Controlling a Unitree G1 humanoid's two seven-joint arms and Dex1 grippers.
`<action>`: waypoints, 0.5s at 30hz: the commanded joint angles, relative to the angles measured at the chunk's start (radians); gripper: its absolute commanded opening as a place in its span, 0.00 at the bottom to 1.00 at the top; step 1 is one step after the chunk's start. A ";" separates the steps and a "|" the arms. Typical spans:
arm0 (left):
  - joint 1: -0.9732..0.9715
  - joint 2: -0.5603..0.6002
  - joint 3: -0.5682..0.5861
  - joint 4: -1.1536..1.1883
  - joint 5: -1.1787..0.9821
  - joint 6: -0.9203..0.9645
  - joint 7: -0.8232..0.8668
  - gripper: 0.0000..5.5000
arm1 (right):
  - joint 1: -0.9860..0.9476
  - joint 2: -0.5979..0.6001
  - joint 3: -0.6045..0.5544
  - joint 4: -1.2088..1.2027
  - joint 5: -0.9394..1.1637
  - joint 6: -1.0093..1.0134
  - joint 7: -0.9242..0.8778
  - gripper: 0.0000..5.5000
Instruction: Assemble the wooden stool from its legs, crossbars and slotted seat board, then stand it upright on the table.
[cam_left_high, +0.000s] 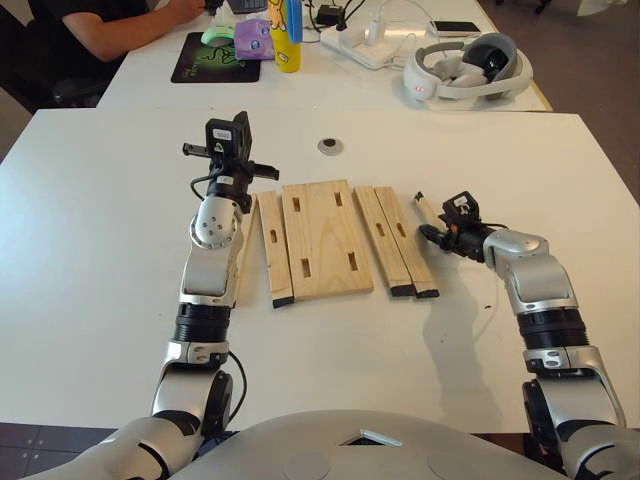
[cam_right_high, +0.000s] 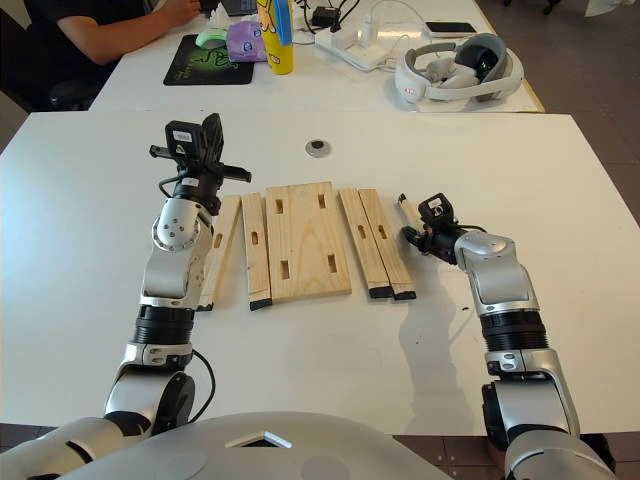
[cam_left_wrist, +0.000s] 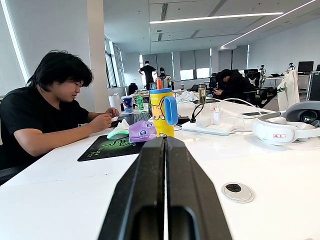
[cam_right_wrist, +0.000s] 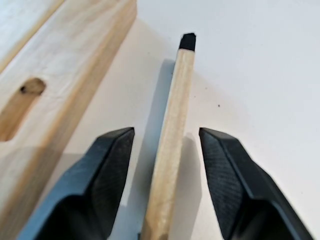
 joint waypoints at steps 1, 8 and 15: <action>-0.002 0.001 0.005 0.005 -0.007 0.001 0.000 0.00 | -0.002 0.008 -0.006 0.030 -0.005 0.031 -0.021 0.36; -0.004 0.003 0.006 0.009 -0.009 0.009 -0.004 0.00 | -0.015 0.007 -0.012 0.054 -0.002 0.032 -0.029 0.16; -0.010 -0.041 0.071 -0.007 -0.258 0.064 -0.159 0.08 | -0.047 0.065 -0.118 -0.008 0.077 -0.110 -0.059 0.08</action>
